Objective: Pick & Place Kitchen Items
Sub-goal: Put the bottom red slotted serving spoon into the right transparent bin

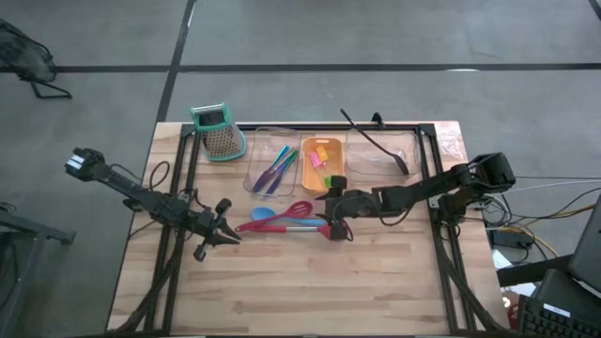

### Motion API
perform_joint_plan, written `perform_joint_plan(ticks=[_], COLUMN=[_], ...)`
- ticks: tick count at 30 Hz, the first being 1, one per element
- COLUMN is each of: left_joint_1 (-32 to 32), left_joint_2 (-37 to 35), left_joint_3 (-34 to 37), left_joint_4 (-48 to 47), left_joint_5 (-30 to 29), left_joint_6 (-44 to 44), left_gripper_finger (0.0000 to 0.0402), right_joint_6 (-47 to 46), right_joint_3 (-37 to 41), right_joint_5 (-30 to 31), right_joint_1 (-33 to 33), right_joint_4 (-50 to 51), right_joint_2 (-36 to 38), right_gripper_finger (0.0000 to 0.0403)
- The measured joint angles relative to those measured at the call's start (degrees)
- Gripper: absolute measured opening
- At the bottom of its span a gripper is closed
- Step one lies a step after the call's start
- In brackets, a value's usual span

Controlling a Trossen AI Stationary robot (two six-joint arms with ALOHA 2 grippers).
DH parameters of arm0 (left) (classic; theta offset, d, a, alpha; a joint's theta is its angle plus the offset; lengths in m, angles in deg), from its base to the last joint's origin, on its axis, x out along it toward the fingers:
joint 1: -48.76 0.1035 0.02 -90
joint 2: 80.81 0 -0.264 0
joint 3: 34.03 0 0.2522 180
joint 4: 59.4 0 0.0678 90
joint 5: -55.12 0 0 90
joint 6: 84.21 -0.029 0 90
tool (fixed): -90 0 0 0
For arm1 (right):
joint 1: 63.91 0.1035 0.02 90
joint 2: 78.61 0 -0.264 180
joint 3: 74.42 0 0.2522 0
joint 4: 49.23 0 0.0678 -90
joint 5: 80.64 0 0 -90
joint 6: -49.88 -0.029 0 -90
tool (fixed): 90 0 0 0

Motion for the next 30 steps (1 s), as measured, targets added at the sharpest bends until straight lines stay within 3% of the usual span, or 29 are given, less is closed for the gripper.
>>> perform_joint_plan(ticks=[12,30], left_joint_1=[0.0,0.0], left_joint_2=[0.0,0.0], left_joint_3=[0.0,0.0], left_joint_4=[0.0,0.0], left_joint_5=[0.0,0.0], left_joint_6=[0.0,0.0], left_gripper_finger=[0.0051,0.0051], right_joint_6=[-2.2,-3.7], right_joint_3=[2.1,2.1], right_joint_5=[-3.3,-3.4], right_joint_1=[-1.5,-1.5], right_joint_4=[-0.4,-6.4], right_joint_2=[0.0,0.0], right_gripper_finger=[0.0204,0.0236])
